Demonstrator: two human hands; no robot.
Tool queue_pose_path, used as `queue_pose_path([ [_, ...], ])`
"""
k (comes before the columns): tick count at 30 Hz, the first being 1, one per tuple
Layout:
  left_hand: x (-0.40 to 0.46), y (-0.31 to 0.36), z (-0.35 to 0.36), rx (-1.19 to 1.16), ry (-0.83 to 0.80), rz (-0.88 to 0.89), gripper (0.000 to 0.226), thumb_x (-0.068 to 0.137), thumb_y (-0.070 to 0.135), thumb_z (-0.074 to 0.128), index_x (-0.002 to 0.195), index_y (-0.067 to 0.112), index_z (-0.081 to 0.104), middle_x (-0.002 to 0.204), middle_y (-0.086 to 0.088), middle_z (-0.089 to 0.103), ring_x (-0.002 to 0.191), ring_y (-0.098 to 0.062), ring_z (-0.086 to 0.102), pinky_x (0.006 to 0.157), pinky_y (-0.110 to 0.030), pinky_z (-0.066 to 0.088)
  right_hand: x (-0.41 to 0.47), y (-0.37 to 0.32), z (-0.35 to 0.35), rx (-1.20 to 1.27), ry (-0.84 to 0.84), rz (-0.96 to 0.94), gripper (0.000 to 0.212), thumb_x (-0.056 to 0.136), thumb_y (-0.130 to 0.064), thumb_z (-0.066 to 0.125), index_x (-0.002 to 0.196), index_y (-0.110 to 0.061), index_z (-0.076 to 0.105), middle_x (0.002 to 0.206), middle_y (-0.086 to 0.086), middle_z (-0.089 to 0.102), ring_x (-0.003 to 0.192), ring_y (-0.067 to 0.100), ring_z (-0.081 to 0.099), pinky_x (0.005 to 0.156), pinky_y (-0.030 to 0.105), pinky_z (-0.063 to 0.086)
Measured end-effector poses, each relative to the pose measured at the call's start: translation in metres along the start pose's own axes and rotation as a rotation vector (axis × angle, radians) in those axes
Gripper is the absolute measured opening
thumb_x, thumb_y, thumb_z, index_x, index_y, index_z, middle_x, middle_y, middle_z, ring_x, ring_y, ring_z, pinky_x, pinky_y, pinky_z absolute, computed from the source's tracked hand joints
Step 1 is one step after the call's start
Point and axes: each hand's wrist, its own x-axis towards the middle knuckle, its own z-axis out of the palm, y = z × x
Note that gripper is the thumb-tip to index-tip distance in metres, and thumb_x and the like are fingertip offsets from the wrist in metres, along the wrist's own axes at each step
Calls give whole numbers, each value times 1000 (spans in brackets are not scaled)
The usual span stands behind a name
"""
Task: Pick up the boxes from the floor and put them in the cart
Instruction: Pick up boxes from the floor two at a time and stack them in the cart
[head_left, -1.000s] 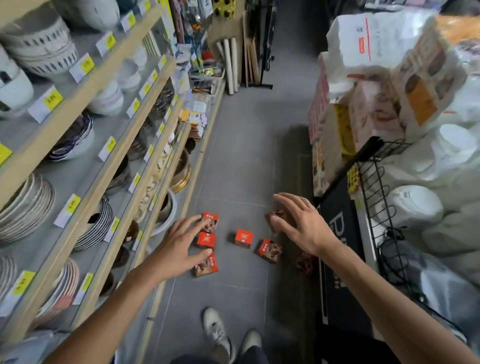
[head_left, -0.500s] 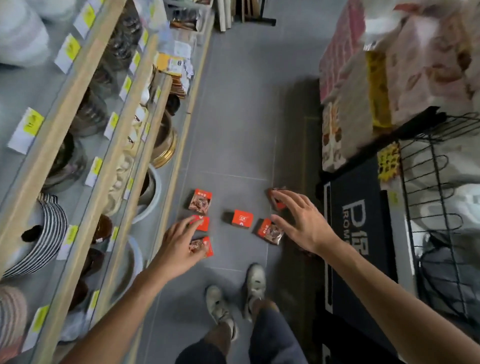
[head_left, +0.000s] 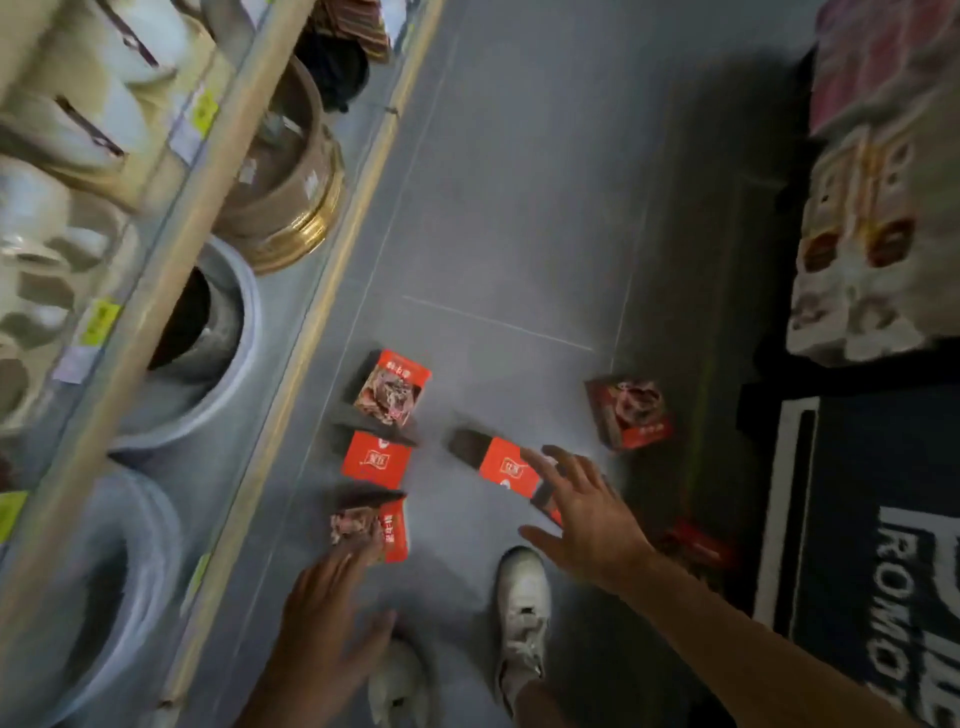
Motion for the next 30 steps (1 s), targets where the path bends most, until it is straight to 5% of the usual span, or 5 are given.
queue_pose_path([
  [8,25,-85,126,-46,85,-65,67,84,62,54,133,16,62,138,0,60,122,-22,58,96,-34,43,120,63,135,-82,-115,57,102,80,-66,66,152,-48,-4,168,-4,6,152,30,16,118,57,27],
  [13,32,-120,176,-85,129,-85,64,84,61,54,139,27,48,131,-4,61,117,-21,55,98,-25,40,168,76,184,-176,-126,47,116,75,-63,76,152,-49,-9,167,3,-2,150,35,15,119,54,25],
  [16,23,-131,194,-65,120,-115,67,91,64,42,133,15,61,129,-8,63,119,-21,52,108,-15,27,184,79,202,-326,-141,75,113,74,-56,79,154,-48,-1,163,6,8,140,36,31,111,50,36],
  [21,6,-144,192,-91,78,-202,68,77,47,61,133,9,62,134,-7,60,124,-20,50,108,-17,27,184,77,203,-372,-98,83,83,69,-34,77,143,-37,40,134,4,42,104,32,54,87,42,48],
  [30,-13,-128,155,-262,53,-516,80,70,59,57,139,20,55,139,-2,54,128,-24,51,105,-37,42,118,38,147,-215,-135,-12,89,75,-48,82,143,-40,25,141,0,41,115,24,55,98,42,50],
])
